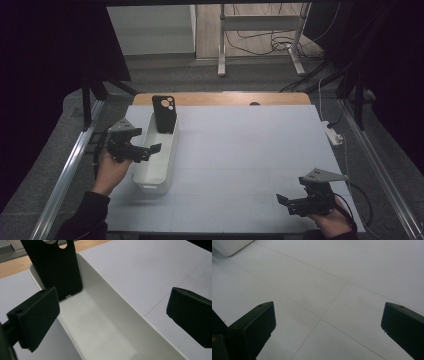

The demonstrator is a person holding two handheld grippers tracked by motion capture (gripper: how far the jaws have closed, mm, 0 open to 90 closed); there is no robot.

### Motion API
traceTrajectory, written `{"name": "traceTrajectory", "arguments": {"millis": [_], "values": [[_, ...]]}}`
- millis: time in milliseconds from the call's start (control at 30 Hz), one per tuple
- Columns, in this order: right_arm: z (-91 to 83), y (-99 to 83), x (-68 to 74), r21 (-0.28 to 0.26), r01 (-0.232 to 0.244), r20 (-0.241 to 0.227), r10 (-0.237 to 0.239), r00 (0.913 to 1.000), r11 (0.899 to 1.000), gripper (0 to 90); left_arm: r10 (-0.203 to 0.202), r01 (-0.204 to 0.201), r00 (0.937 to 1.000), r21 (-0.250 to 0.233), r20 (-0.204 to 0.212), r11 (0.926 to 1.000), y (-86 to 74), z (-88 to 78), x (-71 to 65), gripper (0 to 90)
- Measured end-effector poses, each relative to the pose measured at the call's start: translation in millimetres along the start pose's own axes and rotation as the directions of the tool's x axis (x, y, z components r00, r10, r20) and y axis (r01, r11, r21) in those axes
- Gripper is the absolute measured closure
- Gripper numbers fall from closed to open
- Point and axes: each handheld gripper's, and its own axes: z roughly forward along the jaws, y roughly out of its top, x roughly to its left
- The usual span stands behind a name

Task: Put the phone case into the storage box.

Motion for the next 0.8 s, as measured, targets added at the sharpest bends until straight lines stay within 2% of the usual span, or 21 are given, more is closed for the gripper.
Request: {"name": "traceTrajectory", "arguments": {"millis": [467,633,800], "values": [[-0.4,-0.2,0.2,0.0,-0.004,0.0,0.004,1.0,1.0,0.0,-0.017,0.017,0.9998,-0.011,0.01,0.9998,-12.5,-14.7,-9.2,0.0],[-0.5,-0.3,0.4,0.002,-0.003,0.001,0.003,1.0,1.0,0.0,-0.026,0.027,0.9987,-0.027,0.044,0.9993,-17.8,-21.1,-12.8,0.0],[-0.7,-0.5,0.5,0.002,-0.002,0.002,0.002,1.0,1.0,0.0,-0.029,0.03,0.9989,-0.025,0.037,0.9992,-22.8,-24.5,-14.3,0.0]]}}
